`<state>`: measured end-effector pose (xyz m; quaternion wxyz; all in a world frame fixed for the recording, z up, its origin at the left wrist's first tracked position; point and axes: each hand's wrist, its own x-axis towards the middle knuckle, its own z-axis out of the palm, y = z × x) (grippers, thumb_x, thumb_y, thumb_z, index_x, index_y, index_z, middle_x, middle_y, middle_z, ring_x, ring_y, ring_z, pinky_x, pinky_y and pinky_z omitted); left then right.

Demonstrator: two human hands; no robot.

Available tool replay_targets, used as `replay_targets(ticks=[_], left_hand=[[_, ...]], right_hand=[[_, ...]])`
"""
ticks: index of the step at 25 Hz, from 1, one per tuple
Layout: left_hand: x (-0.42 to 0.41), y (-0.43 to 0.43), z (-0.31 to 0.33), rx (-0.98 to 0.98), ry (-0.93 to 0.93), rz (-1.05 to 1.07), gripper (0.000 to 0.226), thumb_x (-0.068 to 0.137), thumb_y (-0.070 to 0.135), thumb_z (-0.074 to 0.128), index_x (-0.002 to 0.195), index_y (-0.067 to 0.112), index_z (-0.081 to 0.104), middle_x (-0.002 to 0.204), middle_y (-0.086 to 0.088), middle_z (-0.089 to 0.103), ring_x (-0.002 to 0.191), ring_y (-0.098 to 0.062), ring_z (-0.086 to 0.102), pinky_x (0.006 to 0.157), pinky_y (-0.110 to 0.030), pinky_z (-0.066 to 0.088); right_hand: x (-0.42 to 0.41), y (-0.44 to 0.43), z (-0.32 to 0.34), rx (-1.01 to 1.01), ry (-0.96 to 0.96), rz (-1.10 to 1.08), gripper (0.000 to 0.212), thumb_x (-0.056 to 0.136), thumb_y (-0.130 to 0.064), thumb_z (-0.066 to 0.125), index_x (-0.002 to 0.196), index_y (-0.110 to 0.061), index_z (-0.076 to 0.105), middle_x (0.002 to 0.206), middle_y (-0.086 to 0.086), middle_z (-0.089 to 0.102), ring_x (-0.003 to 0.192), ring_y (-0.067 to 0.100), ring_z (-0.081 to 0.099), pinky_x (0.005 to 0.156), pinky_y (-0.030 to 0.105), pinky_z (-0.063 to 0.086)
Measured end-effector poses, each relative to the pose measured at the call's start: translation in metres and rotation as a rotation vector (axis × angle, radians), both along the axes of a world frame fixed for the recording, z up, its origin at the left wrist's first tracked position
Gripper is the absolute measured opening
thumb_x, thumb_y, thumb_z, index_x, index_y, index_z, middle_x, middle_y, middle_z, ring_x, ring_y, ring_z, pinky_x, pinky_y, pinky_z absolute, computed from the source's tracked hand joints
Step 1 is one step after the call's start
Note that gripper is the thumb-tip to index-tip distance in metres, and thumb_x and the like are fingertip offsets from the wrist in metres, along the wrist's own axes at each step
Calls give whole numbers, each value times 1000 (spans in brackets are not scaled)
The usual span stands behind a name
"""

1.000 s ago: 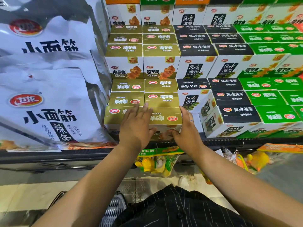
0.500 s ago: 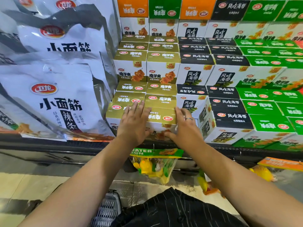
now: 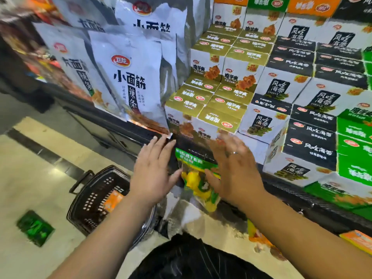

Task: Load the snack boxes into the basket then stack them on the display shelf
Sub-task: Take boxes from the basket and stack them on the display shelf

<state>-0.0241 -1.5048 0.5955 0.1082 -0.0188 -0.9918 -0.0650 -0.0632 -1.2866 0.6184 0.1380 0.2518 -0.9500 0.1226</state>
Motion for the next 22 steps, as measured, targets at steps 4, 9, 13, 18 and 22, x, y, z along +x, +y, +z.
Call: replay_targets(ticks=[4, 9, 13, 18, 22], left_hand=[[55, -25, -9, -49, -83, 193, 83, 71, 50, 80, 140, 16, 48, 148, -12, 46, 135, -34, 44, 112, -51, 37], [111, -63, -23, -21, -141, 383, 77, 79, 56, 63, 143, 18, 45, 150, -12, 44, 139, -32, 41, 113, -52, 35], [146, -109, -42, 17, -188, 509, 79, 77, 52, 74, 143, 19, 46, 151, -11, 44, 138, -33, 41, 114, -50, 32], [181, -198, -70, 80, -281, 605, 83, 78, 55, 72, 147, 21, 41, 152, -10, 41, 139, -32, 41, 114, -43, 28], [192, -287, -97, 155, -364, 577, 82, 84, 58, 63, 151, 21, 34, 158, -8, 33, 145, -29, 31, 119, -42, 20]], right_hand=[[16, -37, -21, 100, -139, 159, 70, 75, -52, 60, 137, -20, 52, 138, 14, 49, 130, 39, 45, 104, 55, 41], [38, -91, -36, 36, -215, 296, 68, 70, -49, 60, 132, -21, 54, 132, 16, 54, 123, 41, 49, 100, 53, 45], [53, -144, -57, 79, -272, 380, 70, 68, -49, 62, 132, -21, 54, 130, 14, 55, 122, 40, 50, 98, 53, 45], [64, -237, -88, 141, -386, 395, 75, 68, -51, 65, 134, -17, 56, 128, 14, 55, 121, 37, 51, 100, 51, 48], [76, -324, -119, 191, -502, 371, 77, 75, -51, 63, 143, -18, 46, 140, 14, 46, 131, 37, 41, 107, 51, 40]])
